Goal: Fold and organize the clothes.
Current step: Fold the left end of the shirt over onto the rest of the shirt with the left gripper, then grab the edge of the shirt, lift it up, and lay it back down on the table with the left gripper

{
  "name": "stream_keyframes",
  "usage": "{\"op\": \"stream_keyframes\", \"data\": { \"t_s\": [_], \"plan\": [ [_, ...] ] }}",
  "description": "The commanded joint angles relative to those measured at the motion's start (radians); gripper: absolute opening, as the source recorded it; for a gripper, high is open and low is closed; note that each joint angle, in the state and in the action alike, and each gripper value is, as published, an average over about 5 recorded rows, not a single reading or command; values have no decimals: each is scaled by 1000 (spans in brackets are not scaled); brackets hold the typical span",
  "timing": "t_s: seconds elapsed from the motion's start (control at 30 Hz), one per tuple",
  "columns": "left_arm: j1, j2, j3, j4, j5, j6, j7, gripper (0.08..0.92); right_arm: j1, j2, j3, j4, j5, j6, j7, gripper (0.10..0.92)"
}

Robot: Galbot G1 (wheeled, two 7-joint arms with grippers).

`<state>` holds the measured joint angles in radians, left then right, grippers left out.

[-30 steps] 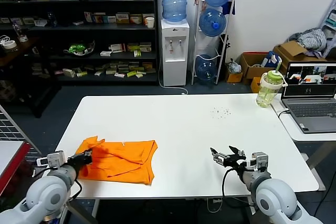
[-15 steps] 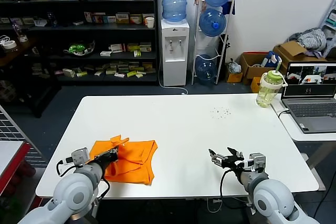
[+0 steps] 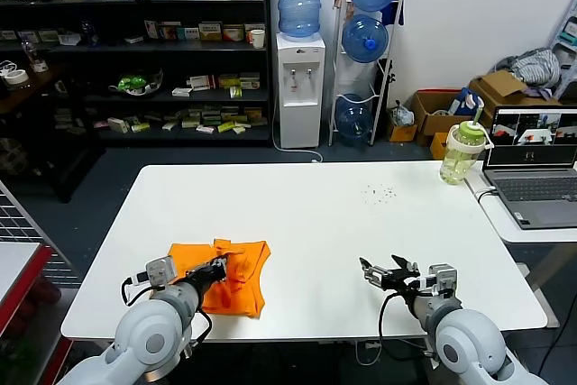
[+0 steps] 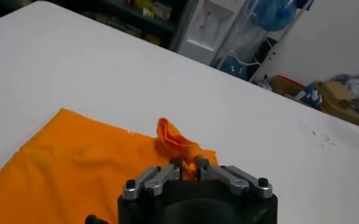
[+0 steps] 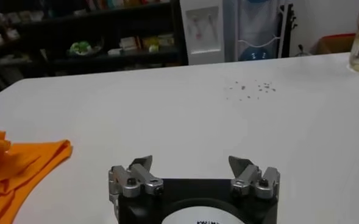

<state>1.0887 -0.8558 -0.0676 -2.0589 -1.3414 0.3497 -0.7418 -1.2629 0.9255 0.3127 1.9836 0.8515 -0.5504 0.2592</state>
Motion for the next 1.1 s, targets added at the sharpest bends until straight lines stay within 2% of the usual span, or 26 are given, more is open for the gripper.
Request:
{"op": "stream_keyframes", "data": {
  "t_s": [0.03,0.17,0.27,0.43,0.53,0.63,0.77,0.87,1.1],
  "plan": [
    [-9,-15,-2,-17,-33,3,-14,310,2,1,-2,-1,1,-1,2,823],
    [22,31,-46,-10,-32,3,5,423,4,0,-5,-1,2,-1,1,823],
    [66,117,-102,16,-23,6,79,509,4,-2,-4,-1,4,0,-1,823],
    [126,293,-224,164,3,24,334,656,-2,-5,3,1,5,2,-8,823],
    [125,396,-237,281,13,38,513,743,-7,-5,7,3,5,4,-11,823],
    [109,456,-218,373,31,73,672,803,-11,-2,12,4,5,5,-14,823],
    [82,461,-191,435,54,112,785,821,-18,-1,21,6,5,5,-14,823],
    [67,454,-171,454,73,129,828,822,-25,-4,30,8,6,5,-15,823],
    [48,417,-144,461,93,142,841,823,-30,-9,37,7,7,4,-15,823]
  ]
}}
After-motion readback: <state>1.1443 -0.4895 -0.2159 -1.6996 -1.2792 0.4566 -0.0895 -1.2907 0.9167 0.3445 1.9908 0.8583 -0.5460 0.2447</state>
